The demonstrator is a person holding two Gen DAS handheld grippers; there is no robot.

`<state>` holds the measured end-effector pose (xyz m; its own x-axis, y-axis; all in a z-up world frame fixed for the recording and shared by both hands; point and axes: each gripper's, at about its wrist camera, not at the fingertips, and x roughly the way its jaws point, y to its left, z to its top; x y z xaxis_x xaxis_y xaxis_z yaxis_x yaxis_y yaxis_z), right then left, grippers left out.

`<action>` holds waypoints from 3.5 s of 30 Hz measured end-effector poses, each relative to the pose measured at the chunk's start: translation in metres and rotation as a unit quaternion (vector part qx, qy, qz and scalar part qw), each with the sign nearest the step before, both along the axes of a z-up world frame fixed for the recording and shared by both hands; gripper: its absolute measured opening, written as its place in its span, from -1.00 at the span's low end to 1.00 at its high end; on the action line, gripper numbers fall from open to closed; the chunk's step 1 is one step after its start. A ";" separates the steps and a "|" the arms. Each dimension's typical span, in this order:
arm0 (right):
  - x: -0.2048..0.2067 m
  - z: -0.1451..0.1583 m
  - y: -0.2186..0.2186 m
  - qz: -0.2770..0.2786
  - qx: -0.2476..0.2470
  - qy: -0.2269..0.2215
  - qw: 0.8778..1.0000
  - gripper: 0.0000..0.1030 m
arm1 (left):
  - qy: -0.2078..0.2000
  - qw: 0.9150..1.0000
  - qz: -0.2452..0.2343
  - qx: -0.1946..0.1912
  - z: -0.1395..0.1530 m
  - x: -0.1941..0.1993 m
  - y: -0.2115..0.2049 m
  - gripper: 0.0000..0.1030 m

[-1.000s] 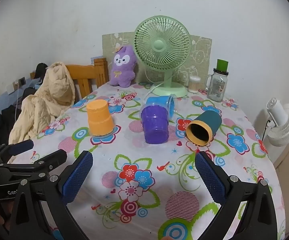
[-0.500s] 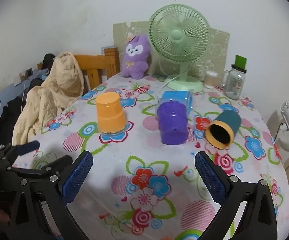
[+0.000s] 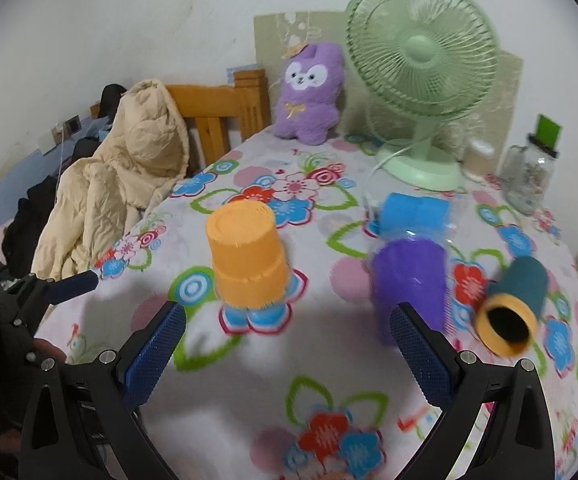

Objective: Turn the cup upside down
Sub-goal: 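Move the right gripper toward the upside-down orange cup, then close the right gripper around the orange cup and lift it, then rotate the orange cup with the right gripper toward the left gripper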

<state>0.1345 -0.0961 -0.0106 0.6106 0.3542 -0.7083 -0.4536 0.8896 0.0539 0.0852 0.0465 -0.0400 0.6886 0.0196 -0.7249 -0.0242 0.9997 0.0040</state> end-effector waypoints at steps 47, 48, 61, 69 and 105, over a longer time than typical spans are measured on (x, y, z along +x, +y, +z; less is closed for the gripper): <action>0.005 0.023 0.019 0.061 -0.003 0.024 0.998 0.12 | 0.008 1.000 0.000 0.005 0.010 -0.012 -0.006 1.00; 0.001 0.022 0.016 0.060 -0.002 0.023 0.998 0.12 | 0.008 1.000 -0.001 0.005 0.010 -0.014 -0.007 1.00; -0.039 0.007 -0.026 0.041 0.002 0.030 0.999 0.12 | 0.017 1.000 -0.025 -0.001 0.007 -0.051 -0.038 1.00; -0.049 -0.007 -0.051 0.016 0.009 0.043 0.999 0.12 | 0.028 0.999 -0.040 -0.019 -0.002 -0.064 -0.052 1.00; -0.105 -0.026 -0.086 -0.002 0.078 0.007 0.997 0.12 | 0.053 0.997 -0.038 -0.029 -0.019 -0.084 -0.071 1.00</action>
